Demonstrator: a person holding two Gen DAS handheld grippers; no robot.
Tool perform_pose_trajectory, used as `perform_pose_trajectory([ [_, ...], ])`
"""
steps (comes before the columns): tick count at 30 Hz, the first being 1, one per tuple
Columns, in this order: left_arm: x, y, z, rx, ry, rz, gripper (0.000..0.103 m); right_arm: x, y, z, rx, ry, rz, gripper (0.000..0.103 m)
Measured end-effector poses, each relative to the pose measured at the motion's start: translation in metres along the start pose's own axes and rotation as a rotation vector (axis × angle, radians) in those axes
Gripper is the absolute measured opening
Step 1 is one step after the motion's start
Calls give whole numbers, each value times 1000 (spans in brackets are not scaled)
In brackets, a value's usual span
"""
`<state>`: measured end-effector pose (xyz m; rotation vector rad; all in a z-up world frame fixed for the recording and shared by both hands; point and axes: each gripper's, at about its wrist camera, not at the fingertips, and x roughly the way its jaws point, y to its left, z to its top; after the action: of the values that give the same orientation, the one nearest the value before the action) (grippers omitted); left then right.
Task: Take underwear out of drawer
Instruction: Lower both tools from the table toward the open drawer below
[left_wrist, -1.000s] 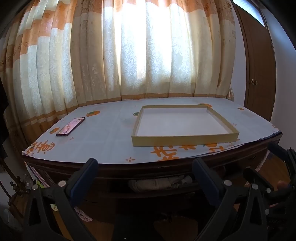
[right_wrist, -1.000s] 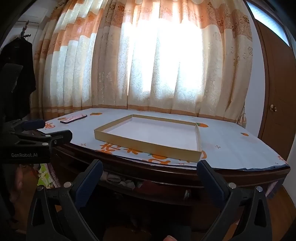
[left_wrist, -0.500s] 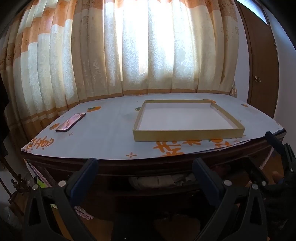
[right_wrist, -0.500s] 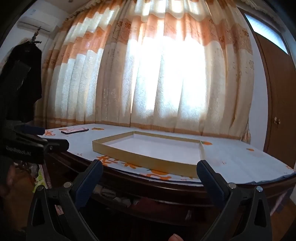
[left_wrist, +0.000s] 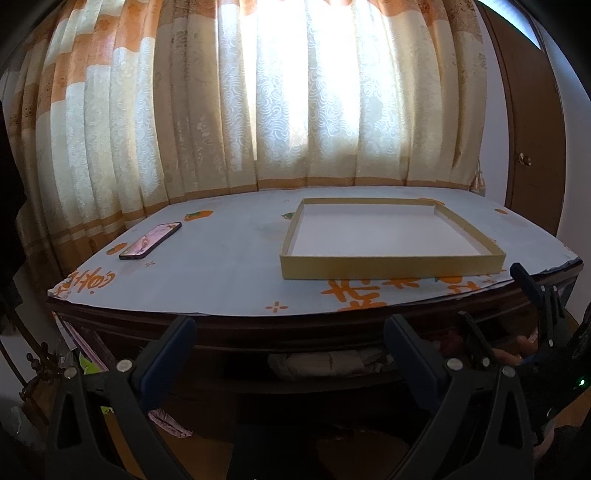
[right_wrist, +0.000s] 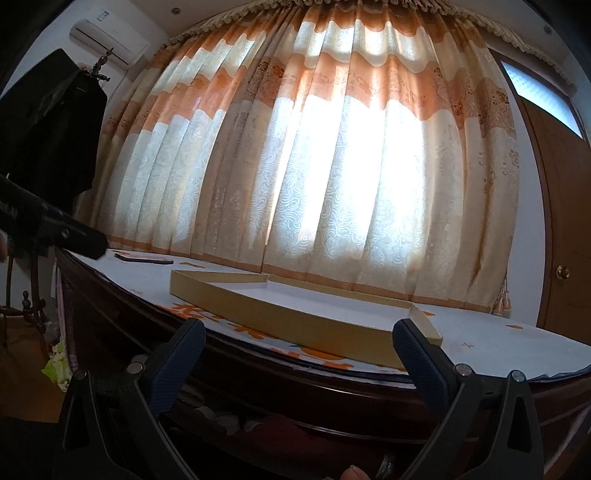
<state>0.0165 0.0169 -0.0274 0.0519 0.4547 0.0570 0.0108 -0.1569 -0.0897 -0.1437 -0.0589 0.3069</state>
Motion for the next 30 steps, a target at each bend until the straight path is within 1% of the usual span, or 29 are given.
perform_pose_trajectory([
  [6,3,5,-2,-20,-7,7,103,9,-2,-8,-50,-5,31,102],
  [16,11,5,-5,-26,18,16,103,16,2,-13,-108,-14,52,102],
  [20,10,2,-6,-16,20,16,103,19,5,-14,-152,-4,60,102],
  [24,9,1,-6,-21,21,17,103,23,7,-16,-201,23,61,102],
  [27,8,1,-5,-23,17,16,103,23,8,-17,-212,39,62,102],
  [30,8,1,-6,-25,17,14,103,20,5,-15,-193,43,62,102],
])
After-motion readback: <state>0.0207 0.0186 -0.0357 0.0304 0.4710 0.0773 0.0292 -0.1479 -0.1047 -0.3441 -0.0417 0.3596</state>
